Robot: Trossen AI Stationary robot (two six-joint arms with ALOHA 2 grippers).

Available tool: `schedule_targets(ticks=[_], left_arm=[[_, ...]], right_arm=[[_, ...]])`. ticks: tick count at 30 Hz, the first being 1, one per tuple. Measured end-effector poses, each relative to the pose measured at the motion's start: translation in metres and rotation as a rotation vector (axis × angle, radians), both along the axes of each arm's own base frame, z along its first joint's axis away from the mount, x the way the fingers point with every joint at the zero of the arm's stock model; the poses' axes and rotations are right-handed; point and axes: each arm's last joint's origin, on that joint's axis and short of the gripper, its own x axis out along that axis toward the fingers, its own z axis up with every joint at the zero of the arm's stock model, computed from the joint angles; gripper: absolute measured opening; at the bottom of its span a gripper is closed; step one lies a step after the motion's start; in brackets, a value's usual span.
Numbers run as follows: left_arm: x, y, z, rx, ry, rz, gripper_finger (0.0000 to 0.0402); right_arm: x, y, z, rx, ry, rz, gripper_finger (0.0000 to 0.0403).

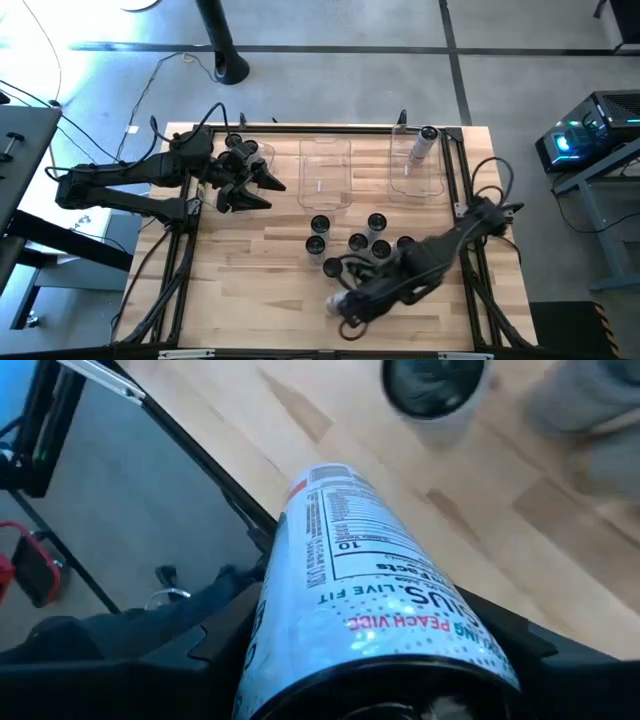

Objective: Sort soda cans
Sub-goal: Put the white-pink soda can into the top right transparent bin

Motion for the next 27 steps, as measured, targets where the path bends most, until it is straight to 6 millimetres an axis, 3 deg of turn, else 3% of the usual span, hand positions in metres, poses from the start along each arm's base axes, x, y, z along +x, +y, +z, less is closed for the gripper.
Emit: schedule_targets(ticks=[6,11,18,21,27], left_arm=[[0.000,0.000,0.000,0.000,0.000,0.000,0.0385],[0.000,0.000,0.000,0.000,0.000,0.000,0.0385],[-0.001,-0.001,0.000,-0.011,0.004,-0.055,0.0385],[-0.001,-0.002,0.000,-0.008,0.002,-0.090,0.0385],[-0.002,-0.004,0.000,-0.005,-0.001,-0.153,0.0385]], right_arm=[[-0.015,-0.007,0.028,-0.106,-0.173,-0.064,0.0239],[-0.005,-0.037,0.031,-0.280,-0.228,-0.181,0.0239],[0.012,-0.114,0.029,-0.490,-0.121,-0.386,0.0239],[0.017,-0.152,0.037,-0.549,-0.135,-0.445,0.0239],[0.013,-0.234,0.046,-0.607,-0.052,-0.555,0.0239]])
